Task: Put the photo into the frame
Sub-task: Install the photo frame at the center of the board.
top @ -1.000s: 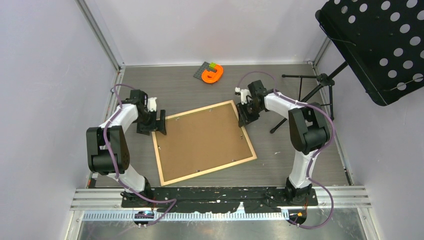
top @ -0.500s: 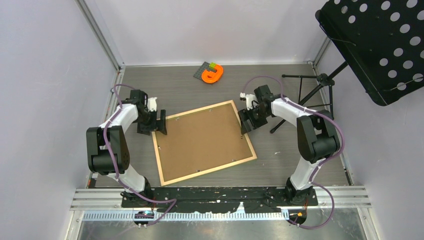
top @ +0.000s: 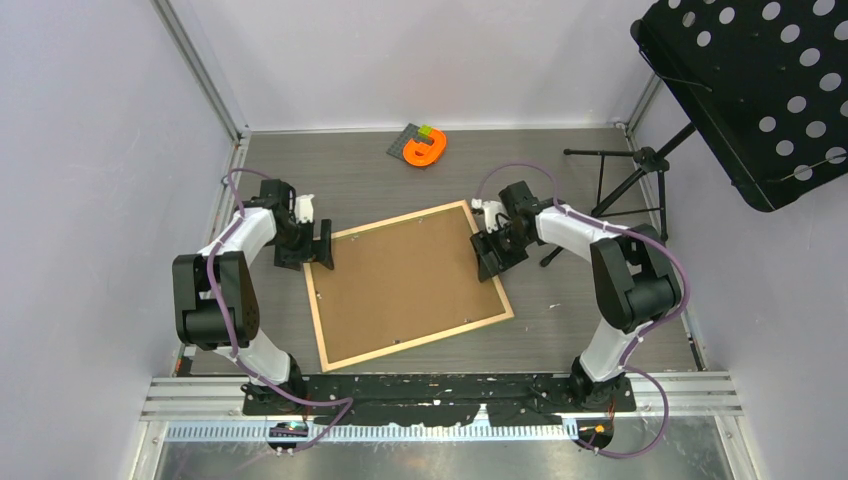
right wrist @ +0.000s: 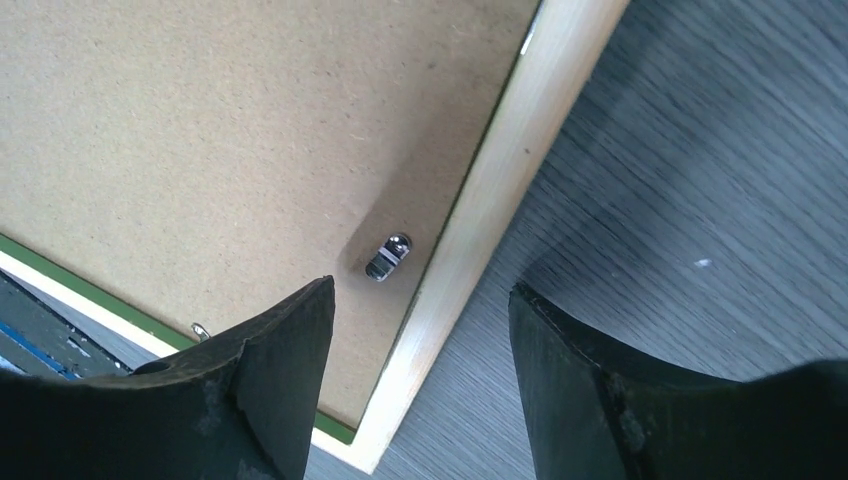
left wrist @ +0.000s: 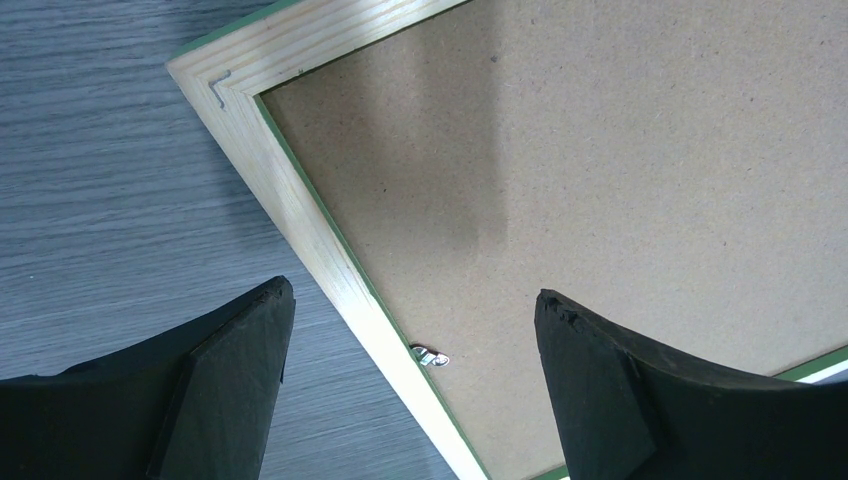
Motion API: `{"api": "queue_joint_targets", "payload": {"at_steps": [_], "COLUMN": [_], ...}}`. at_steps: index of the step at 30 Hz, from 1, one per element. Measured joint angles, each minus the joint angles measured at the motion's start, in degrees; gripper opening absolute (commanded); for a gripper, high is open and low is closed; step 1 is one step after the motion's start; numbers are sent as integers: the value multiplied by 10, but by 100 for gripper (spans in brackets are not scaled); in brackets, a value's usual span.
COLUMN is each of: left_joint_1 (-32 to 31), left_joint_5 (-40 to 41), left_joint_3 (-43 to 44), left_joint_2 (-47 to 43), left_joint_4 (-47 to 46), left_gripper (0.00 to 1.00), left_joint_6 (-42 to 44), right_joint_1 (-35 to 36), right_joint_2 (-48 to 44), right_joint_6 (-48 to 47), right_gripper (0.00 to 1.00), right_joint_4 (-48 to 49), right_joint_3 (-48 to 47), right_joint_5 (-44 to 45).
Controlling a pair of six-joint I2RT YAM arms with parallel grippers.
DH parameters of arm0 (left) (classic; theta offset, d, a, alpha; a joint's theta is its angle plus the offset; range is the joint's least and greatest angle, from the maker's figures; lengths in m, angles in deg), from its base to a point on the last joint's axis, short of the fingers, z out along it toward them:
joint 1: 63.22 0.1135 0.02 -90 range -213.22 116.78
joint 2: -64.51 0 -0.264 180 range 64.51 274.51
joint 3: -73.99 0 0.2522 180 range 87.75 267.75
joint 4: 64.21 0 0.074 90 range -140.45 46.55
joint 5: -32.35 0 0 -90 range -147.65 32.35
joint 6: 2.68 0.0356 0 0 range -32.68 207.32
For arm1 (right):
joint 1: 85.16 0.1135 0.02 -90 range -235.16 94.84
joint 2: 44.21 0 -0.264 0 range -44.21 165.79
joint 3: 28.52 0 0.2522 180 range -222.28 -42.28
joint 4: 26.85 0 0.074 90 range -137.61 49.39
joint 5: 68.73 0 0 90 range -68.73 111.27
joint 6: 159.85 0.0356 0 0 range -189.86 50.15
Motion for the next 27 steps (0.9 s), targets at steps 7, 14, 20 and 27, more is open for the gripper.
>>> {"api": "queue_joint_targets", "payload": {"at_steps": [7,14,20,27], "left_joint_1": [0,0,0,0], "left_joint_5": [0,0,0,0], "left_joint_3": [0,0,0,0], "left_joint_2": [0,0,0,0], "left_joint_4": [0,0,0,0], "left_gripper": [88,88,88,88], "left_joint_6": [0,0,0,0], "right_joint_1": [12,17,26,41], "right_joint_2": [0,0,0,0], "right_joint_6": [8,10,12,16], "right_gripper": [64,57,59,60], "right_joint_4": [10,20,27,34], "right_joint_3": [0,0,2,3], "right_joint_5": [14,37,50,63]}}
